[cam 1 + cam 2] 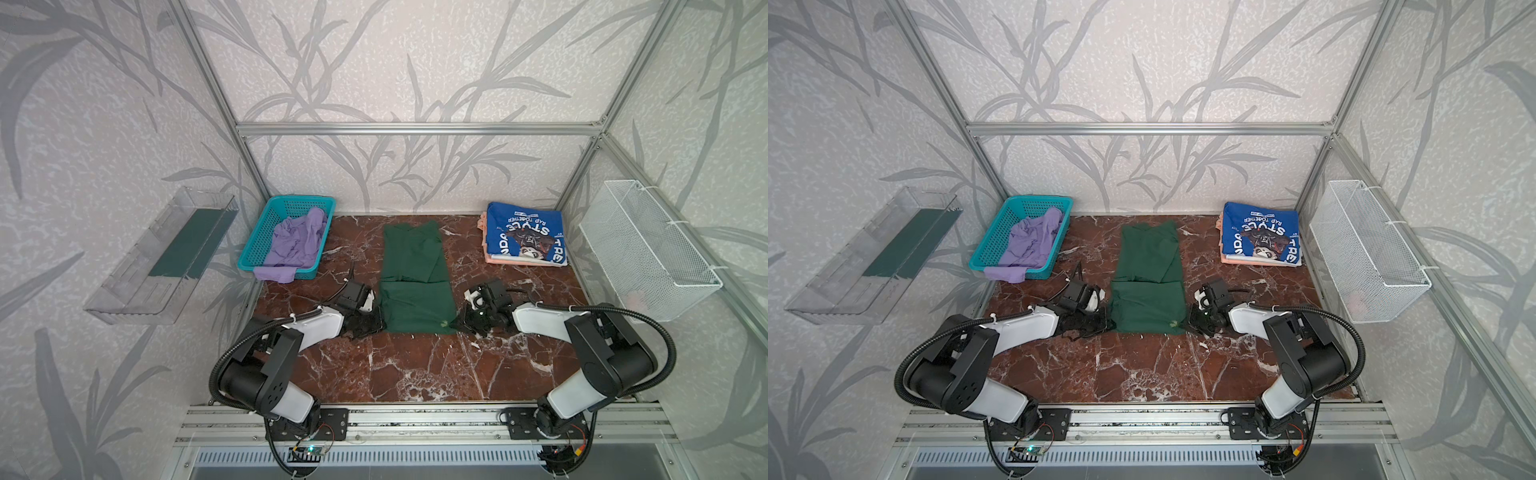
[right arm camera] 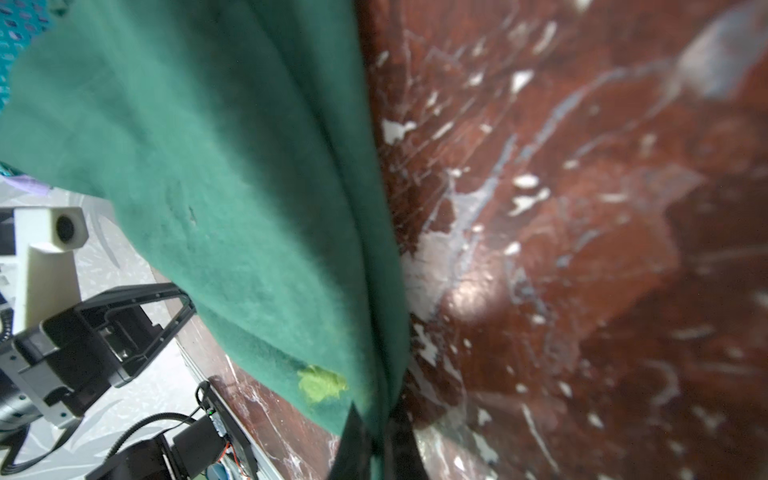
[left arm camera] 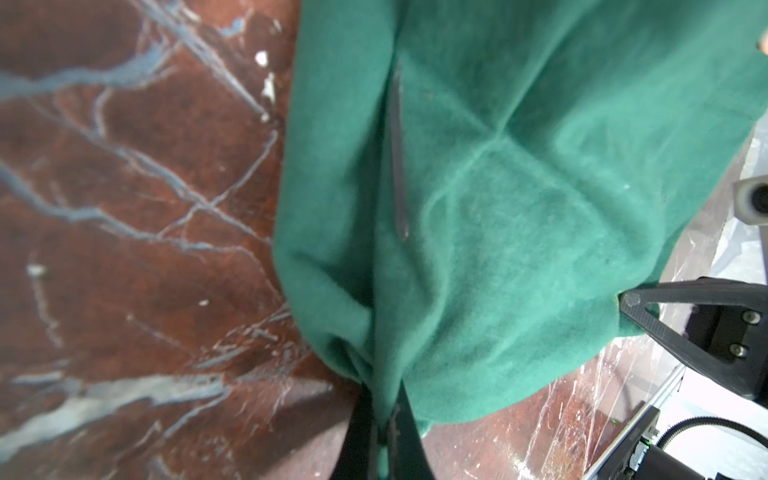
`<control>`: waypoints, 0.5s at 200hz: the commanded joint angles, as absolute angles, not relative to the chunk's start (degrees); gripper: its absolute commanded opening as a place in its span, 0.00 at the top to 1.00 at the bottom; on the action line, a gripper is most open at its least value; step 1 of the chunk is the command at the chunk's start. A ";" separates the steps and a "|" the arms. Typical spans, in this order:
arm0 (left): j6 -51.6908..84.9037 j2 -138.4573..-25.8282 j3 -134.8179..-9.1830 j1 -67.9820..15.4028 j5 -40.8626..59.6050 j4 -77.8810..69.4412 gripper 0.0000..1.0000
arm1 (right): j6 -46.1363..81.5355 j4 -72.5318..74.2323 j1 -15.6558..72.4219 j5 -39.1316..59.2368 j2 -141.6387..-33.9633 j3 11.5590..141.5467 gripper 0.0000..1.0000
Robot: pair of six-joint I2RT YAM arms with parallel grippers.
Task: Fold and stack the t-shirts
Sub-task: 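Grasp the folded edge nearest the robot with both grippers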
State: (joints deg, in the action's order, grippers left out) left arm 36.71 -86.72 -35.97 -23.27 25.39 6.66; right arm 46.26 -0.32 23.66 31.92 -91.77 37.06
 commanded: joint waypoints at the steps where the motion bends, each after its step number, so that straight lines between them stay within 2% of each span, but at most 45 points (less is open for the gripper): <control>1: 34.78 -84.29 -36.12 -23.51 24.09 13.54 1.00 | 45.45 -2.56 23.86 32.31 -89.25 38.26 1.00; 62: 33.75 -66.13 -36.31 -23.98 21.43 25.05 1.00 | 42.60 -15.73 24.14 29.38 -73.99 38.36 1.00; 100: 34.14 -56.07 -37.93 -25.94 18.50 33.91 1.00 | 40.94 -28.12 28.10 25.42 -64.69 41.71 1.00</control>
